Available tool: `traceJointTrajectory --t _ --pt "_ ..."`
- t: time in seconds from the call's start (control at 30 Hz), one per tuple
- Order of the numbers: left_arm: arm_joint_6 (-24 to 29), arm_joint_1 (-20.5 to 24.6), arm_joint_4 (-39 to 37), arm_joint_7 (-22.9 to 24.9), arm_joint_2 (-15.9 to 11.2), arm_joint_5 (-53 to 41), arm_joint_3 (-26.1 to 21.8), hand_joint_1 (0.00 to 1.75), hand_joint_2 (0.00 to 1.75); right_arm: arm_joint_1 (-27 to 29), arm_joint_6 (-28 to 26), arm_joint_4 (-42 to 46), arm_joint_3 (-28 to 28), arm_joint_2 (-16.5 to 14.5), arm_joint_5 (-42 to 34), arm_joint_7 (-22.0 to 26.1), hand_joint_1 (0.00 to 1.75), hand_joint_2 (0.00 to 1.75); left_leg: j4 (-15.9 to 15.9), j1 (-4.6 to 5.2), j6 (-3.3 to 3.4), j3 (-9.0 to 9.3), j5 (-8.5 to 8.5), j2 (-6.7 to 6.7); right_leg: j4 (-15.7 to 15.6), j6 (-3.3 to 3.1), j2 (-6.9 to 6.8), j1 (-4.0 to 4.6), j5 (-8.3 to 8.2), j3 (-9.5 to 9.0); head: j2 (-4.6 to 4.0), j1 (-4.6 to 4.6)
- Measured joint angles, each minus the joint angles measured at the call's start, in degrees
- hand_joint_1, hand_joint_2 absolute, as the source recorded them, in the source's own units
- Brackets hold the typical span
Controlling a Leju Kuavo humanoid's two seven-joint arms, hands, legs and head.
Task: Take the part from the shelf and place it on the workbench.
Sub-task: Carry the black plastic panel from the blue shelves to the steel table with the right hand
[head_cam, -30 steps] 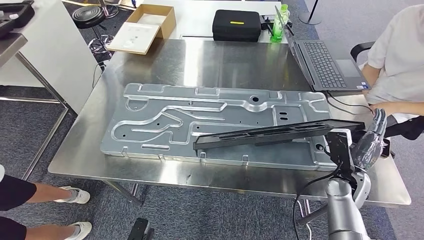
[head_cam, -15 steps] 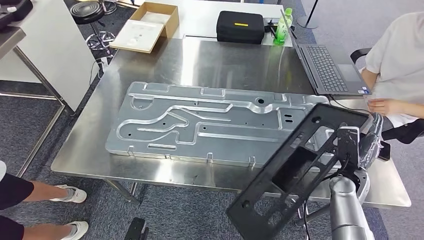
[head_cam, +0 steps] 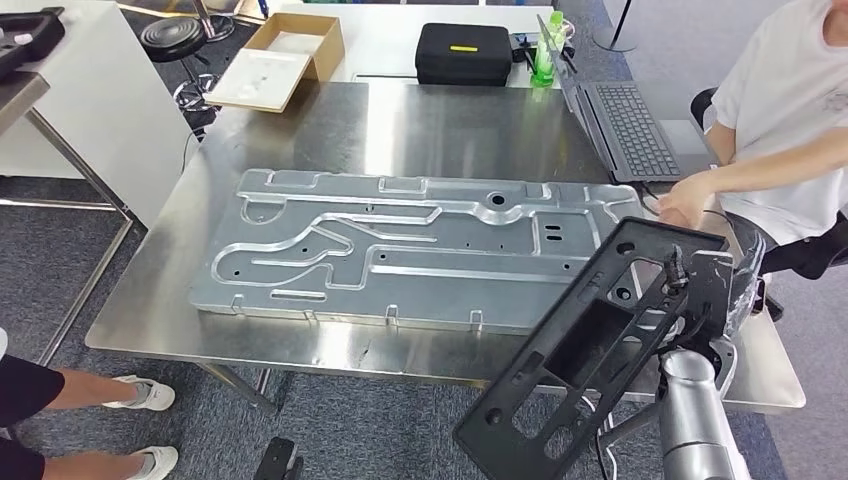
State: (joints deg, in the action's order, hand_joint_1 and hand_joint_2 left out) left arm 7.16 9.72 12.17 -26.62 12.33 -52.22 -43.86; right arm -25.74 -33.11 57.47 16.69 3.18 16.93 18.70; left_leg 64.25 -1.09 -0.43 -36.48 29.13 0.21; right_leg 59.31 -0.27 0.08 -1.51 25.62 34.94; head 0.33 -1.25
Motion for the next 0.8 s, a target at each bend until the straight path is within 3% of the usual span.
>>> traceJointTrajectory --t 0.07,0.1,0.13,0.17,0.23,0.3,0.47,0.53,0.6,0.63,0.67,0.7,0.73,0.8 --pt "0.1 -0.1 0.0 0.0 0.0 0.1 0.0 0.0 0.0 -0.2 -0.2 -0.3 0.0 0.0 -0.3 0.1 0.0 1.75 8.0 0.03 -0.02 -3.56 3.76 -0.01 0.0 -0.35 -0.04 0.32 -0.03 0.08 0.0 0.01" --pt "0.1 -0.2 0.0 0.0 0.0 0.1 0.0 0.0 0.0 -0.2 -0.3 -0.5 0.0 0.0 -0.4 0.1 0.0 1.75 10.9 0.08 0.08 -4.82 4.7 -0.01 0.0 -0.45 -0.05 0.54 -0.01 0.08 0.0 0.01" --pt "0.2 -0.3 0.0 0.0 0.0 0.1 0.0 0.0 0.0 -0.2 -0.3 -0.7 0.0 0.0 -0.5 0.1 0.0 1.75 11.7 0.2 0.3 -5.17 4.56 -0.01 0.0 -0.51 -0.03 0.77 0.0 0.07 0.0 0.01" --pt "0.2 -0.4 0.0 0.0 0.0 0.1 0.0 0.0 0.0 -0.3 -0.4 -0.8 0.0 0.0 -0.6 0.2 0.0 1.75 10.2 0.35 0.66 -4.35 3.32 -0.02 0.0 -0.54 0.0 1.0 0.01 0.02 0.0 0.01" --pt "0.3 -0.3 0.0 -0.1 0.0 0.2 0.0 0.0 0.0 -0.5 -0.6 -1.0 -0.1 -0.1 -0.7 0.3 0.0 1.75 2.2 0.85 1.79 -0.36 -0.49 -0.11 0.1 -0.57 0.05 1.33 0.04 -0.14 0.0 0.0" --pt "0.4 -0.2 0.0 -0.1 -0.1 0.2 0.1 0.0 0.0 -0.9 -0.9 -1.0 -0.2 -0.1 -0.9 0.4 0.0 1.75 -4.0 1.32 2.56 2.75 -2.52 -0.09 0.1 -0.42 0.04 1.52 0.0 -0.12 0.0 -0.01" --pt "0.7 -0.3 0.0 -0.2 -0.1 0.2 0.2 0.0 0.0 -2.1 -1.0 -1.2 -0.3 0.0 -1.4 0.4 0.0 1.75 -6.4 1.32 3.23 3.73 -3.42 0.19 0.4 0.97 0.02 1.39 0.28 0.01 0.0 -0.02" --pt "0.8 -0.2 0.0 -0.2 -0.1 0.2 0.3 0.0 0.0 -2.4 -1.0 -1.3 -0.3 0.1 -1.4 0.4 0.0 1.75 -7.0 1.07 3.58 3.98 -3.89 0.35 4.8 1.59 0.01 1.22 3.05 2.0 0.0 -0.03" --pt "0.8 -0.2 0.0 -0.3 0.0 0.2 0.4 0.0 0.0 -2.5 -1.0 -1.4 -0.3 0.1 -1.5 0.4 0.0 1.75 -7.1 1.06 3.69 3.91 -3.95 0.36 12.3 2.1 -0.02 0.94 6.55 5.61 0.0 -0.03" --pt "0.8 -0.3 0.0 -0.3 0.0 0.1 0.4 0.0 0.0 -2.5 -1.0 -1.4 -0.3 0.1 -1.5 0.4 0.0 1.75 -7.1 1.04 3.68 3.9 -3.94 0.36 15.0 2.31 -0.03 0.77 7.24 6.91 0.0 -0.04" --pt "0.8 -0.3 0.0 -0.3 0.0 0.1 0.4 0.0 0.0 -2.5 -1.0 -1.5 -0.3 0.1 -1.6 0.4 0.0 1.75 -7.0 1.01 3.64 3.92 -3.91 0.35 15.7 2.47 -0.04 0.6 6.81 7.22 0.0 -0.04" --pt "0.8 -0.4 0.0 -0.3 0.0 0.1 0.4 0.0 0.0 -2.6 -1.0 -1.5 -0.3 0.1 -1.6 0.4 0.0 1.75 -6.9 0.94 3.56 3.98 -3.85 0.34 13.9 2.59 -0.06 0.43 5.31 6.33 0.0 -0.05" --pt "0.8 -0.4 0.0 -0.3 0.0 0.1 0.4 0.0 0.0 -2.8 -1.0 -1.5 -0.3 0.1 -1.6 0.5 0.0 1.75 -6.8 0.86 3.4 4.06 -3.73 0.32 10.1 2.67 -0.11 0.26 3.1 4.33 0.0 -0.05" --pt "0.8 -0.3 0.0 -0.3 0.0 0.1 0.5 0.0 0.0 -3.1 -0.8 -1.5 -0.4 0.1 -1.6 0.6 0.0 1.75 -6.4 0.82 2.9 4.09 -3.41 0.26 2.2 2.47 -0.27 0.24 0.31 0.33 0.0 -0.04"
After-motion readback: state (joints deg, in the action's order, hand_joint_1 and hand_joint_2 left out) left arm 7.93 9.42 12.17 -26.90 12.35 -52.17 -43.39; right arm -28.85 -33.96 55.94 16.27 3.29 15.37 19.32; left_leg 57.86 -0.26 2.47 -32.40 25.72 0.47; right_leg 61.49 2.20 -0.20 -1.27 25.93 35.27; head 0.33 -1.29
